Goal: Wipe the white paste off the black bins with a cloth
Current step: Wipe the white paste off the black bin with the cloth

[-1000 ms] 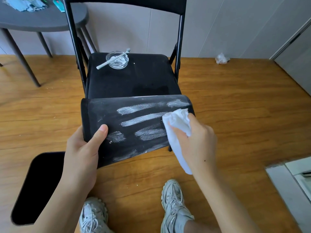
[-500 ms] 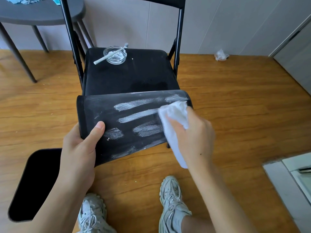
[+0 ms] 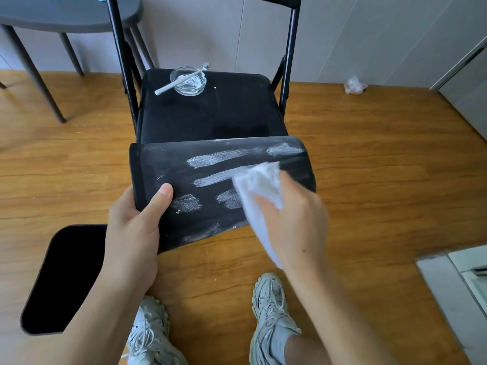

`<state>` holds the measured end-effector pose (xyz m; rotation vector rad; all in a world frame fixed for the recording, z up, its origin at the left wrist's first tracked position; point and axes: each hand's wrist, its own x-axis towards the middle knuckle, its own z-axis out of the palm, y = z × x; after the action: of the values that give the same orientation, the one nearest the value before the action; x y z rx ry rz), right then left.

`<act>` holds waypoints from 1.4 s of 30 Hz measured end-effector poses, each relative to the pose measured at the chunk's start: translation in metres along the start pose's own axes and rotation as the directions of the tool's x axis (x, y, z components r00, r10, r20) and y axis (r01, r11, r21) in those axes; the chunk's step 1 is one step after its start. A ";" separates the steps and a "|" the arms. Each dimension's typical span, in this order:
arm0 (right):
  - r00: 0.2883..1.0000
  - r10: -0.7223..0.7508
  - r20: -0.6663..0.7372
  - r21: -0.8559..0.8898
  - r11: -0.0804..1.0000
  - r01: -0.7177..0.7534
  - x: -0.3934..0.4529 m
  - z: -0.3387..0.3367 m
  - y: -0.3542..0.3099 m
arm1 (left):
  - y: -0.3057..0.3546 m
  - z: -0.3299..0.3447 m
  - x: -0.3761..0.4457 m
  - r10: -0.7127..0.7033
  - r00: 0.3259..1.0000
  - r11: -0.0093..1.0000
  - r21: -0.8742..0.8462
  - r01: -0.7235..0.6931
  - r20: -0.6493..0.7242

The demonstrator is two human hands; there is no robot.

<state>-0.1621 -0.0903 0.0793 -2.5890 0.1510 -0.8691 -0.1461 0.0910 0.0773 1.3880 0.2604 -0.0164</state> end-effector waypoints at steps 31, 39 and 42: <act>0.996 -0.078 0.039 0.088 0.993 0.074 -0.015 0.014 -0.039 | -0.003 0.001 -0.005 -0.016 1.000 1.000 -0.026 0.016 -0.007; 0.967 0.256 0.002 -0.028 0.966 -0.256 0.005 -0.005 0.005 | 0.001 0.006 0.000 -0.037 0.999 0.997 -0.066 0.036 -0.023; 1.000 0.020 -0.008 0.106 0.994 -0.019 -0.010 0.008 -0.034 | 0.002 0.008 -0.002 -0.061 0.997 0.995 -0.081 0.057 -0.048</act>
<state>-0.1664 -0.0540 0.0823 -2.4817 0.1299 -0.8589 -0.1465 0.0830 0.0808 1.3026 0.3404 -0.0200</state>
